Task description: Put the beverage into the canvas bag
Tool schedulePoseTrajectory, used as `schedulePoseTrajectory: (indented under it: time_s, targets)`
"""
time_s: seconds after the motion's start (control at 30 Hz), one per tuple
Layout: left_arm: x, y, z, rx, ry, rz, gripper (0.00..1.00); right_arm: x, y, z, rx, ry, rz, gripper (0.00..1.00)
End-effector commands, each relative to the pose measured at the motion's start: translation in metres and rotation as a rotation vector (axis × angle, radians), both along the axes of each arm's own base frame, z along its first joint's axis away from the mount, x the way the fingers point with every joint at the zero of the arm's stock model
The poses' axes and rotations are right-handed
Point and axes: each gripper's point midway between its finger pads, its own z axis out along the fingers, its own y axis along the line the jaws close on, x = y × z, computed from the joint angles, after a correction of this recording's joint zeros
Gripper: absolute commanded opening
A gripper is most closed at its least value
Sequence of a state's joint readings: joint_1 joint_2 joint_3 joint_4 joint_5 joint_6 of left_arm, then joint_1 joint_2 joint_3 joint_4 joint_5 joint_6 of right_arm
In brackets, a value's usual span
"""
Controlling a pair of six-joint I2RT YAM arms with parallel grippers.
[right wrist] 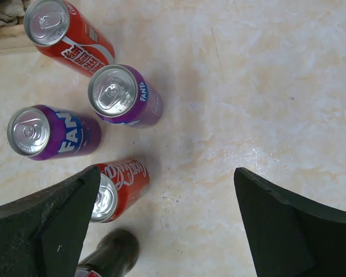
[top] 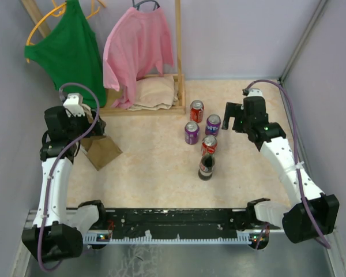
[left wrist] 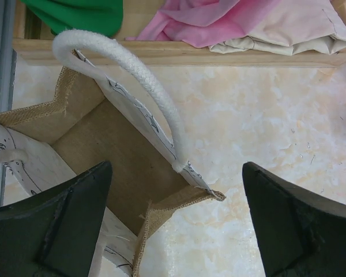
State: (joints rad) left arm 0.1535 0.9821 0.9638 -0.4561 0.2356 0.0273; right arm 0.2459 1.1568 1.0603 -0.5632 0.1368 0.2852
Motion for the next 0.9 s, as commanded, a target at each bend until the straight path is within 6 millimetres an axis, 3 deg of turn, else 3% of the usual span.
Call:
schedulePoseTrajectory:
  time_s: [0.0, 0.1, 0.2, 0.63, 0.87]
  targets:
    - [-0.002, -0.002, 0.011, 0.035, -0.044, -0.044, 1.00, 0.013, 0.006, 0.026, 0.029, -0.085, 0.001, 0.99]
    - [-0.009, -0.017, 0.007, 0.074, -0.036, -0.181, 0.99, 0.014, 0.006, 0.025, 0.030, -0.083, 0.003, 0.99]
    - [-0.014, -0.019, -0.001, 0.097, -0.026, -0.217, 0.99, 0.014, 0.006, 0.023, 0.029, -0.081, 0.002, 0.99]
    - [-0.017, -0.011, -0.039, 0.186, 0.062, -0.264, 0.97, 0.013, 0.008, 0.025, 0.037, -0.077, 0.014, 0.99]
    - [-0.017, -0.004, -0.058, 0.257, 0.103, -0.291, 0.95, -0.002, 0.002, 0.017, 0.025, -0.063, -0.002, 0.99]
